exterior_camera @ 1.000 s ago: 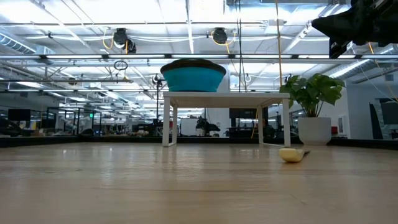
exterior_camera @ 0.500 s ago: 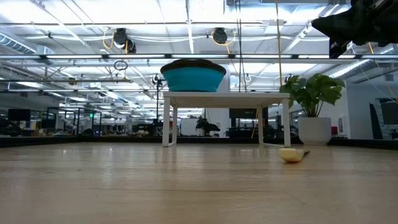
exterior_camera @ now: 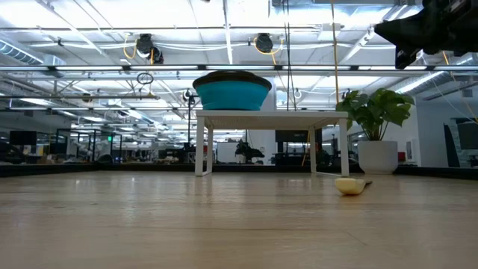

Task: Pick & Place Fruit
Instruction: Put the orange into the blue strainer bowl on the shelf

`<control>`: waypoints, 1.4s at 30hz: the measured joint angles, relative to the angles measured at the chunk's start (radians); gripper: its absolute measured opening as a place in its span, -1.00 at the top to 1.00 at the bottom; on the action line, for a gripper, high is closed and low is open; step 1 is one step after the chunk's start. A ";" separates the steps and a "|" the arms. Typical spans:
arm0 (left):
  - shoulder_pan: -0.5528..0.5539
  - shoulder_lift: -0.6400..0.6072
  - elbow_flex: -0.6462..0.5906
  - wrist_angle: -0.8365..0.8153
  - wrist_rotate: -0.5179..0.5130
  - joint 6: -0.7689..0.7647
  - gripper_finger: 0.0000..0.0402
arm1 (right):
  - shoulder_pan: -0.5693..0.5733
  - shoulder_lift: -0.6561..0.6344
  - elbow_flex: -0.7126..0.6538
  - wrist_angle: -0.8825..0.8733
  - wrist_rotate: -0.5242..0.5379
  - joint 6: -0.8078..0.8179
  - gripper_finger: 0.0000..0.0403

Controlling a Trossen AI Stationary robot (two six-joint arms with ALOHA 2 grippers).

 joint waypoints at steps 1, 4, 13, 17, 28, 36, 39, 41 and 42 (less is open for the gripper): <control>0.020 0.000 0.000 -0.036 0.005 -0.008 0.20 | 0.000 0.000 0.000 -0.004 0.000 -0.015 1.00; 0.077 0.000 0.000 -0.110 0.008 0.013 0.20 | 0.000 0.000 0.000 -0.011 0.000 -0.051 1.00; 0.285 0.000 0.077 -0.330 0.115 0.221 0.20 | 0.000 0.000 0.000 -0.011 0.000 -0.059 1.00; 0.377 0.000 0.137 -0.449 0.157 0.319 0.20 | 0.000 0.000 0.000 -0.011 0.000 -0.058 0.99; 0.555 0.012 0.156 -0.500 0.252 0.542 0.20 | 0.000 0.000 0.000 -0.012 0.000 -0.058 1.00; 0.576 0.049 0.156 -0.590 0.299 0.579 0.20 | 0.000 0.000 0.000 -0.005 0.006 -0.058 1.00; 0.574 0.051 0.155 -0.597 0.320 0.567 0.20 | 0.000 0.000 -0.001 -0.004 0.008 -0.058 0.99; 0.565 0.057 0.156 -0.589 0.332 0.576 0.20 | 0.000 0.000 -0.001 -0.005 0.008 -0.058 0.99; 0.562 0.059 0.156 -0.598 0.332 0.581 0.20 | 0.000 0.000 -0.001 -0.004 0.008 -0.058 0.99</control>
